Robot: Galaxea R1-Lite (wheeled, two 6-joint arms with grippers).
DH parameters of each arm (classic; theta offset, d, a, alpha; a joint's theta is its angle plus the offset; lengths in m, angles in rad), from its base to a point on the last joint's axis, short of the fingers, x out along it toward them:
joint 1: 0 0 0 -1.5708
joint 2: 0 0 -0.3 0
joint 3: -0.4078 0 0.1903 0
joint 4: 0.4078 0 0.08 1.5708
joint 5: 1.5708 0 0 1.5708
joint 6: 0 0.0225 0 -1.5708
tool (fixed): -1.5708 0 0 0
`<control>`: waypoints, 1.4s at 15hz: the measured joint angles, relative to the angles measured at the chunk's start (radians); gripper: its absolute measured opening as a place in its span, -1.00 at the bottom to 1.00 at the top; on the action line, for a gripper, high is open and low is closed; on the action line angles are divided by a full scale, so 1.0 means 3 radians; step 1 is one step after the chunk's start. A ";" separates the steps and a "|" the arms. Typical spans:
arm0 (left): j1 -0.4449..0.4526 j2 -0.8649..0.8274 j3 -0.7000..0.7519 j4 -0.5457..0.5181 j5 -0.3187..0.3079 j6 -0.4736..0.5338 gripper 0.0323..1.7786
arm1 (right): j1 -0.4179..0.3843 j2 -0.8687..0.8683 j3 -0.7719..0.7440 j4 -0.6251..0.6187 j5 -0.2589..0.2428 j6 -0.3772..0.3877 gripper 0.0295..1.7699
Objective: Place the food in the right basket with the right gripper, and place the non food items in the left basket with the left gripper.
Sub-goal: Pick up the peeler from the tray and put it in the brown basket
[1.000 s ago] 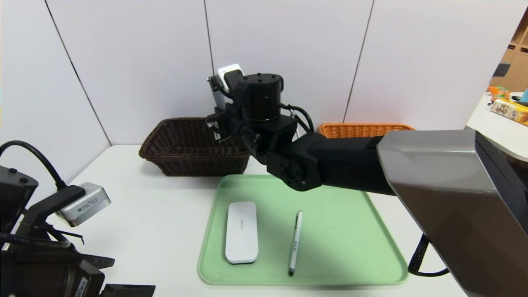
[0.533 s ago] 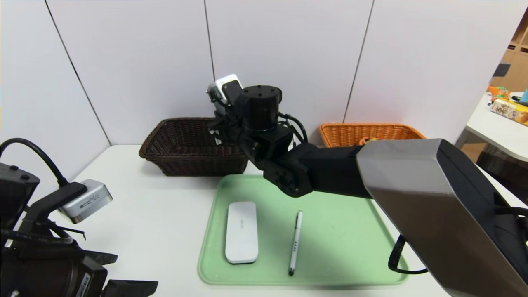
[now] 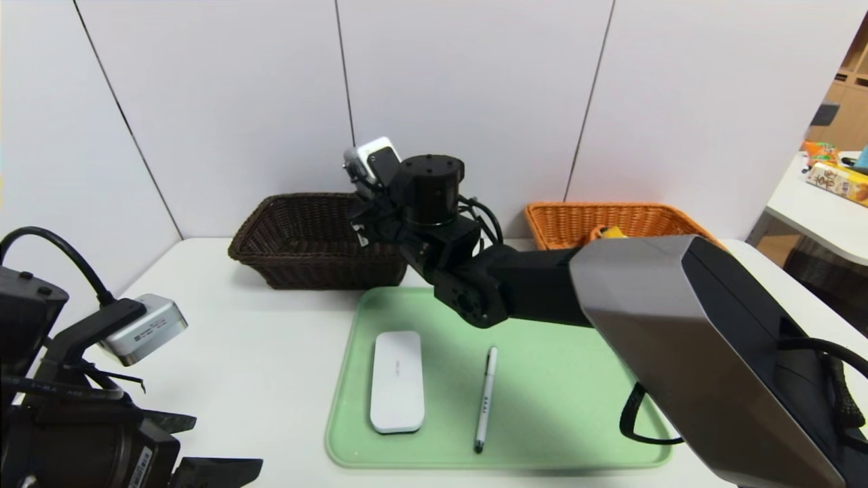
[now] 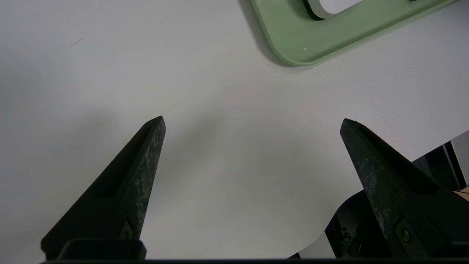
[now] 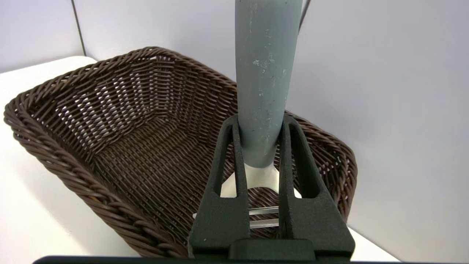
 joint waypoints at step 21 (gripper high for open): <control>0.0000 0.0015 0.0016 -0.0085 0.0005 0.0004 0.90 | -0.0016 -0.0366 0.0080 0.0228 -0.0116 -0.0032 0.65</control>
